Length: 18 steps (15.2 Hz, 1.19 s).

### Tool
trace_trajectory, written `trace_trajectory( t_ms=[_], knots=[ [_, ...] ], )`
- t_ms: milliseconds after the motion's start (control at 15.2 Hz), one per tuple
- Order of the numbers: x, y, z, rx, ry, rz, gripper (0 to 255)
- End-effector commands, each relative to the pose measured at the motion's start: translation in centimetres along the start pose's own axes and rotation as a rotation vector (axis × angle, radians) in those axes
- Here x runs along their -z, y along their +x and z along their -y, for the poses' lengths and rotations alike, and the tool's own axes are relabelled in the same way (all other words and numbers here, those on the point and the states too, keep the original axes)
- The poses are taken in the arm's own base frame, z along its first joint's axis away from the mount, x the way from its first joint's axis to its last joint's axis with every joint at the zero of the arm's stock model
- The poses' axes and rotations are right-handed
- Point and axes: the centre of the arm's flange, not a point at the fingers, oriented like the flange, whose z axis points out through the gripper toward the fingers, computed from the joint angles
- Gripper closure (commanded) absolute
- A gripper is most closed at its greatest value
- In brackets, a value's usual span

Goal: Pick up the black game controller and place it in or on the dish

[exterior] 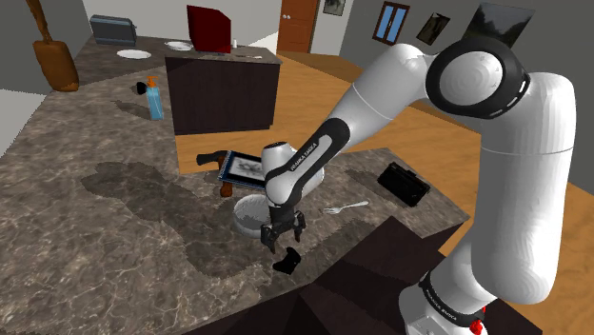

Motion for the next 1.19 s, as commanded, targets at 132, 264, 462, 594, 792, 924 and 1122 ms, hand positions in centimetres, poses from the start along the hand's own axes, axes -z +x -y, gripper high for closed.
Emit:
trace_trajectory(
  t_ms=[132,264,462,594,792,924,1122],
  knots=[
    [0.0,0.0,0.0,0.000,0.000,0.000,255],
    [0.0,0.0,0.0,0.000,0.000,0.000,255],
    [0.0,0.0,0.0,0.000,0.000,0.000,255],
    [0.0,0.0,0.0,0.000,0.000,0.000,255],
    [0.0,0.0,0.0,0.000,0.000,0.000,0],
    [0.5,0.0,-3.7,-0.051,0.092,-0.071,0],
    [-0.5,0.0,-5.0,-0.070,0.127,-0.098,0]
  ],
)
